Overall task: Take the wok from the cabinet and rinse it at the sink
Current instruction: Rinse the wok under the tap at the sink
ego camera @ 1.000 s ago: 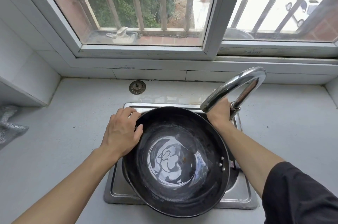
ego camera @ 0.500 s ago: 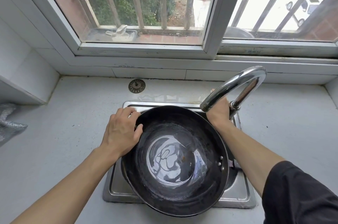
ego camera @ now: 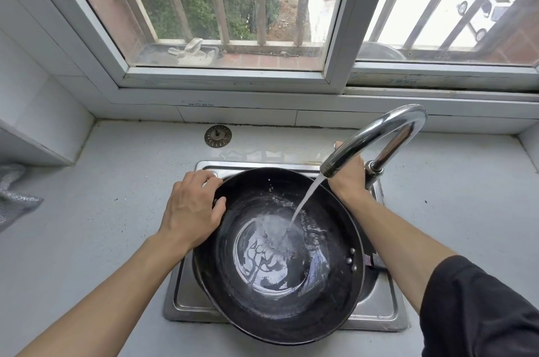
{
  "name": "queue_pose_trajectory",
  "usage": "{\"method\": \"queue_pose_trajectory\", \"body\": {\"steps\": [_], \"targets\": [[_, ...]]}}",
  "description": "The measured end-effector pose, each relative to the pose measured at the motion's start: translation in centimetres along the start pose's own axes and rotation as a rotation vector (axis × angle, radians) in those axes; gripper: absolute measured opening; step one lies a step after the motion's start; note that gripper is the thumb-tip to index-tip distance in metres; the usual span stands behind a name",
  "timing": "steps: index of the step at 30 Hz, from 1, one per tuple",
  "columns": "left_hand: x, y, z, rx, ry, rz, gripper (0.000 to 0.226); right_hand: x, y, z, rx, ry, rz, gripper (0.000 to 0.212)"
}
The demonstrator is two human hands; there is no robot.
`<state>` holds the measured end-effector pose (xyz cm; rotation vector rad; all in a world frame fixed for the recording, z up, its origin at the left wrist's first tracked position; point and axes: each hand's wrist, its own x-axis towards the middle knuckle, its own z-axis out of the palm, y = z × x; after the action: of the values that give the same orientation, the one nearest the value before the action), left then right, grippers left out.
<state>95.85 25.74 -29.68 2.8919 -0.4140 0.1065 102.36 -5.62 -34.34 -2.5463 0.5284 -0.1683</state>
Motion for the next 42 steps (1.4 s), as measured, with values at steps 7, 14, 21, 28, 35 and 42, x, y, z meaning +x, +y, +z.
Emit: {"method": "queue_pose_trajectory", "body": {"steps": [7,14,21,28,35,42], "targets": [[0.0,0.0,0.0,0.005,-0.007,-0.001,0.033,0.4,0.3,0.1,0.009,-0.002,-0.01,0.03],[0.0,-0.2,0.1,0.005,-0.01,-0.005,0.033,0.4,0.4,-0.2,0.063,-0.008,0.01,0.033],[0.0,-0.1,0.0,0.005,-0.016,-0.007,0.034,0.5,0.7,0.0,0.054,0.007,0.01,0.032],[-0.2,-0.4,0.0,0.015,-0.022,-0.011,0.032,0.8,0.8,0.3,0.123,-0.009,0.028,0.035],[-0.3,-0.5,0.0,0.015,-0.021,-0.013,0.031,1.2,1.2,0.7,0.184,-0.06,0.036,0.043],[-0.5,-0.6,-0.2,0.026,-0.026,-0.012,0.033,0.8,1.0,0.6,0.134,-0.042,0.037,0.037]]}}
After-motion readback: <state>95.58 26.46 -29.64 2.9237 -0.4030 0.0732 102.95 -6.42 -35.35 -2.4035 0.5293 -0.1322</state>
